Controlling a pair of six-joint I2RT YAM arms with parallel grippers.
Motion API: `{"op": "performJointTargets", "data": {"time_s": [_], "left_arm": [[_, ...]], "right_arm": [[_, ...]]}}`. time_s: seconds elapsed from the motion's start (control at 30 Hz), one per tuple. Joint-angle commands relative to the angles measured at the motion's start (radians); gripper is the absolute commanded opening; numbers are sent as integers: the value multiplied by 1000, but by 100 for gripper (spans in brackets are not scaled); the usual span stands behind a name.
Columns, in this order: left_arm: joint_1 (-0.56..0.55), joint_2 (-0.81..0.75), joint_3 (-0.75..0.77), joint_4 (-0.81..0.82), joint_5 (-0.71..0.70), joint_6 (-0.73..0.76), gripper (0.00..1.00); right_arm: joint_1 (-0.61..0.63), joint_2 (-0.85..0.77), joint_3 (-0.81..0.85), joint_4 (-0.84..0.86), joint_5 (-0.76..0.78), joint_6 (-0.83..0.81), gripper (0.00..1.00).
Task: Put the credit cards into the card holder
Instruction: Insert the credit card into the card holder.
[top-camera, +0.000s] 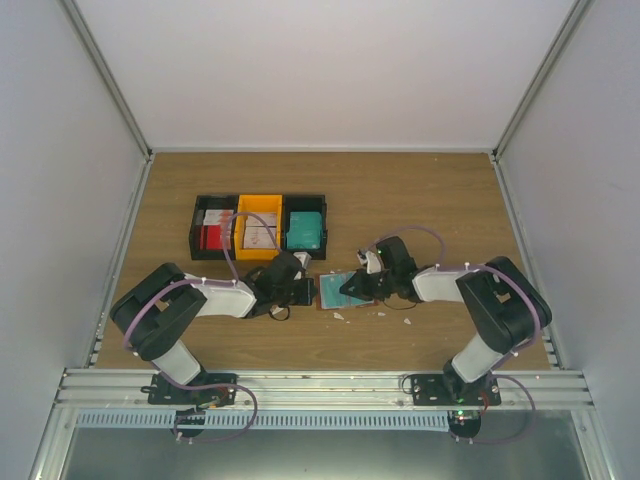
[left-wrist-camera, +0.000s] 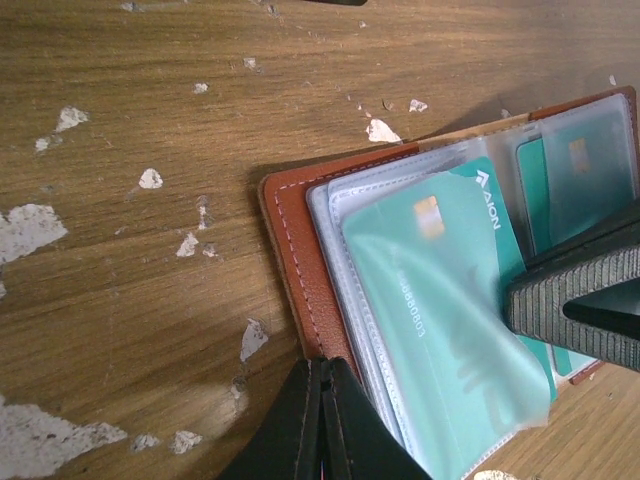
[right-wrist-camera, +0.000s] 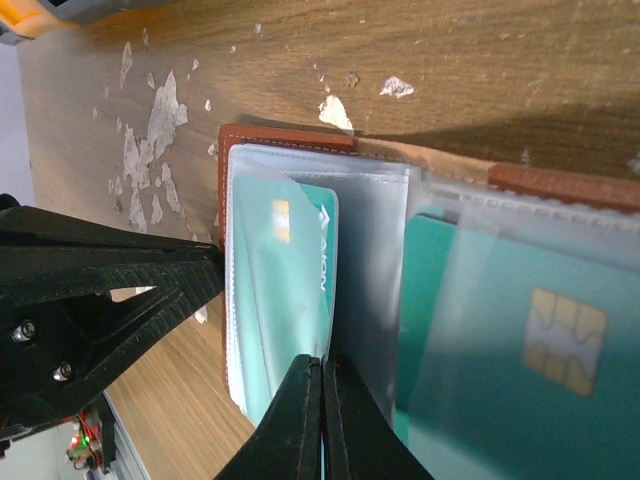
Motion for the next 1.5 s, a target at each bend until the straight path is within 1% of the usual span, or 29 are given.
{"op": "performJointTargets", "data": {"time_s": [0.0, 0.13, 0.17, 0.27, 0.33, 0.4, 0.43, 0.47, 0.53, 0.67, 0.7, 0.73, 0.77, 0.8, 0.83, 0.87, 0.97, 1.1, 1.13, 1.2, 1.3, 1.37, 1.47], "left_arm": [[-11, 46, -30, -6, 52, -13, 2], [-12, 40, -33, 0, 62, -17, 2], [-12, 36, -33, -1, 59, -17, 2], [-11, 4, -35, -3, 50, -14, 3], [-11, -33, -37, 1, 45, -12, 7], [-11, -69, -38, 8, 37, -12, 11], [-11, -86, -38, 9, 30, -13, 16], [-10, -103, -39, 10, 20, -15, 23], [-8, -136, -42, 10, 0, -22, 33], [-5, -220, -62, 11, -59, -9, 49], [-5, -244, -68, 5, -94, -3, 56], [-5, -270, -72, -12, -130, -2, 66], [-5, -295, -76, -29, -173, 3, 77], [-5, -324, -79, -48, -208, 12, 87], [-5, -352, -82, -61, -242, 22, 95], [-5, -374, -81, -83, -269, 31, 98], [1, -447, -91, -111, -300, 82, 99], [18, -520, -132, -74, -272, 129, 99], [21, -532, -140, -62, -263, 133, 99], [28, -546, -155, -53, -263, 94, 99], [69, -526, -151, -57, -143, 32, 97], [78, -500, -152, -33, -53, 10, 94], [78, -445, -164, 65, 121, 1, 93]], "right_arm": [[61, -11, -38, -36, 88, 64, 1], [81, -50, -33, -90, 143, 58, 1], [81, -63, -28, -113, 163, 52, 4], [81, -140, -11, -190, 234, 28, 16], [85, -195, 10, -244, 284, 6, 26], [93, -231, 33, -305, 326, -19, 32], [99, -241, 44, -329, 341, -30, 36], [106, -241, 56, -348, 357, -42, 38], [128, -233, 79, -384, 394, -57, 42], [186, -201, 117, -426, 452, -63, 38], [197, -190, 125, -434, 464, -63, 37], [208, -179, 134, -440, 473, -63, 35], [220, -172, 140, -445, 481, -62, 34], [227, -162, 143, -448, 487, -60, 31], [234, -153, 150, -455, 497, -57, 29], [241, -144, 158, -465, 510, -53, 26], [254, -122, 171, -492, 538, -45, 20], [260, -97, 183, -511, 556, -38, 15], [261, -89, 185, -512, 554, -38, 14], [262, -70, 187, -513, 548, -44, 14], [262, -50, 185, -518, 551, -45, 11], [262, -46, 178, -521, 559, -36, 10], [262, -39, 167, -518, 563, -31, 8]]}}
